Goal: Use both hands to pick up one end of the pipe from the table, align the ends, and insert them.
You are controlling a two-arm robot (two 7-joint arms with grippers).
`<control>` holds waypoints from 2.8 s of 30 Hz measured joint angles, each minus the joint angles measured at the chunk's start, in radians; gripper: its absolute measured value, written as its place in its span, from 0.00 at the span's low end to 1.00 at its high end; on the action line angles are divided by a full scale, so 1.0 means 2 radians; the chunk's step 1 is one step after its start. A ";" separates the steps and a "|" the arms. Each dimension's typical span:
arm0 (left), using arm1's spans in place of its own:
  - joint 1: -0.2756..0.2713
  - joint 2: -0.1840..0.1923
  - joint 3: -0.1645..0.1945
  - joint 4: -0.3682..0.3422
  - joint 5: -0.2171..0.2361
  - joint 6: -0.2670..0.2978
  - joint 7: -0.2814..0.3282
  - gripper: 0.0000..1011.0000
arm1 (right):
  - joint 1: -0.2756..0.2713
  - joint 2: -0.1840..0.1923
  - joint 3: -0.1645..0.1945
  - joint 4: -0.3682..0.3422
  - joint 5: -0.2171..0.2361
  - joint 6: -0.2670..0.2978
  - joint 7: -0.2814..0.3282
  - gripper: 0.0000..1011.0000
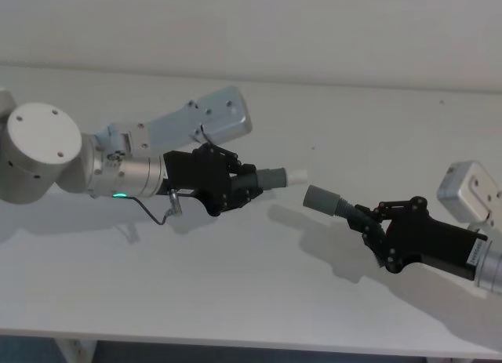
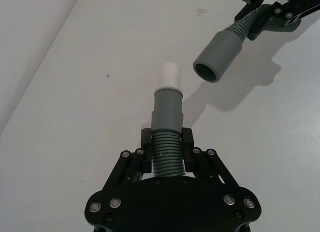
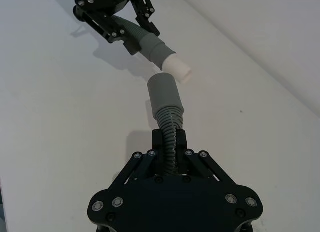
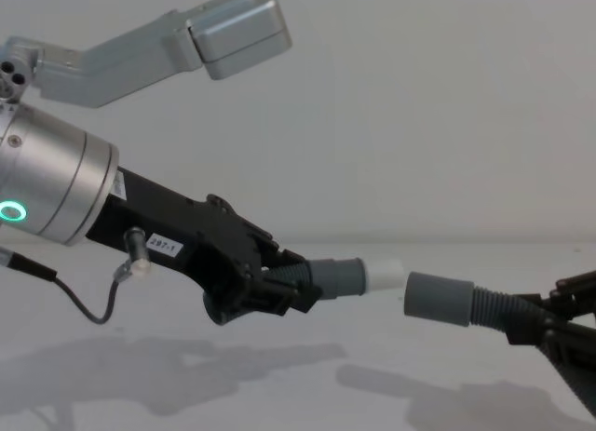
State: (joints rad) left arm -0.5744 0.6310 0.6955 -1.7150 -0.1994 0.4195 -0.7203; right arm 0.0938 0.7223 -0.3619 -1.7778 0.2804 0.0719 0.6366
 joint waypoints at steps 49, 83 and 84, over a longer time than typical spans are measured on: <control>-0.002 0.003 0.010 -0.013 0.014 0.022 0.007 0.33 | 0.026 -0.002 -0.022 0.014 0.018 0.037 -0.028 0.13; -0.024 -0.018 0.030 0.021 0.004 0.001 -0.013 0.33 | 0.034 0.015 -0.025 0.000 0.041 0.033 -0.020 0.13; -0.025 -0.019 0.030 0.022 0.003 0.000 -0.014 0.33 | 0.034 0.016 -0.025 0.000 0.042 0.032 -0.019 0.13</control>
State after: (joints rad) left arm -0.6238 0.5933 0.7560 -1.6712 -0.1938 0.4191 -0.7477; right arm 0.1618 0.7536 -0.4120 -1.7785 0.3643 0.1365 0.5981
